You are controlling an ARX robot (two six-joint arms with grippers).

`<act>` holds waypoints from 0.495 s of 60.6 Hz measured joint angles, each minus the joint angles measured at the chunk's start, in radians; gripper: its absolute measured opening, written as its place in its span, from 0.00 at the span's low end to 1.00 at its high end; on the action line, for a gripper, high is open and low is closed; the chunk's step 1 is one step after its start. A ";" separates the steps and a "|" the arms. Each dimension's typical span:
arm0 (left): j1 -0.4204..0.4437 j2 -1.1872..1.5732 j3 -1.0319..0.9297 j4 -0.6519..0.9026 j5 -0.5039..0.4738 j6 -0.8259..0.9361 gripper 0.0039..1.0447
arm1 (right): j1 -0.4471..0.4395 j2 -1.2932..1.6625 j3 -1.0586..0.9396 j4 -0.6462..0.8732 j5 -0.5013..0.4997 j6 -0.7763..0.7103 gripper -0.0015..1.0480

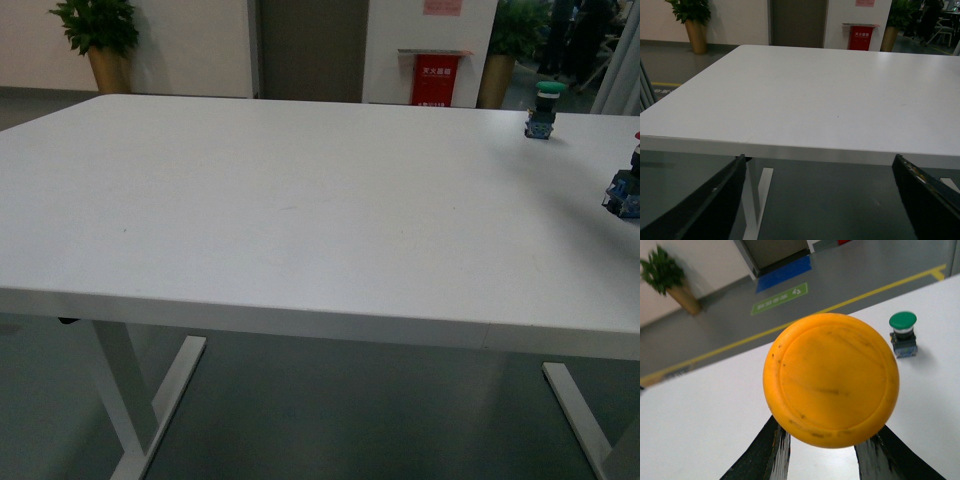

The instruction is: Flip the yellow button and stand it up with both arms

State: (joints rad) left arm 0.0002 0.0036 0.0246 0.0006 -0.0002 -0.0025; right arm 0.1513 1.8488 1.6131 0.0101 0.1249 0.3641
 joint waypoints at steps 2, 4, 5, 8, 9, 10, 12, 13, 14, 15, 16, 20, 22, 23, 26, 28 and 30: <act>0.000 0.000 0.000 0.000 0.000 0.000 0.96 | -0.006 0.021 0.025 -0.019 -0.012 -0.056 0.29; 0.000 0.000 0.000 0.000 0.000 0.000 0.94 | -0.014 0.041 0.047 -0.041 -0.032 -0.128 0.29; 0.000 0.000 0.000 0.000 0.000 0.000 0.94 | -0.016 0.047 0.053 -0.047 -0.035 -0.150 0.29; 0.000 0.000 0.000 0.000 0.000 0.000 0.94 | -0.028 0.072 0.077 -0.069 -0.037 -0.225 0.29; 0.000 0.000 0.000 0.000 0.000 0.000 0.94 | -0.035 0.084 0.092 -0.085 -0.037 -0.272 0.29; 0.000 0.000 0.000 0.000 0.000 0.000 0.94 | -0.038 0.090 0.099 -0.094 -0.037 -0.290 0.29; 0.000 0.000 0.000 0.000 0.000 0.000 0.94 | -0.050 0.107 0.122 -0.122 -0.036 -0.334 0.29; 0.000 0.000 0.000 0.000 0.000 0.000 0.94 | -0.055 0.113 0.130 -0.132 -0.034 -0.359 0.29; 0.000 0.000 0.000 0.000 0.000 0.000 0.94 | -0.063 0.124 0.147 -0.153 -0.029 -0.382 0.29; 0.000 0.000 0.000 0.000 0.000 0.000 0.94 | -0.068 0.128 0.156 -0.163 -0.027 -0.398 0.29; 0.000 0.000 0.000 0.000 0.000 0.000 0.94 | -0.076 0.139 0.174 -0.185 -0.025 -0.418 0.29; 0.000 0.000 0.000 0.000 0.000 0.000 0.94 | -0.100 0.164 0.222 -0.243 -0.018 -0.451 0.29; 0.000 0.000 0.000 0.000 0.000 0.000 0.94 | -0.113 0.178 0.251 -0.275 -0.016 -0.463 0.29; 0.000 0.000 0.000 0.000 0.000 0.000 0.94 | -0.117 0.183 0.260 -0.286 -0.016 -0.463 0.29; 0.000 0.000 0.000 0.000 0.000 0.000 0.94 | -0.130 0.200 0.299 -0.332 -0.016 -0.462 0.29; 0.000 0.000 0.000 0.000 0.000 0.000 0.94 | -0.137 0.211 0.328 -0.365 -0.016 -0.457 0.29; 0.000 0.000 0.000 0.000 0.000 0.000 0.94 | -0.144 0.223 0.356 -0.399 -0.021 -0.447 0.29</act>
State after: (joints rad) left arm 0.0002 0.0036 0.0246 0.0006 -0.0002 -0.0025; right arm 0.0074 2.0720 1.9686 -0.3885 0.1040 -0.0826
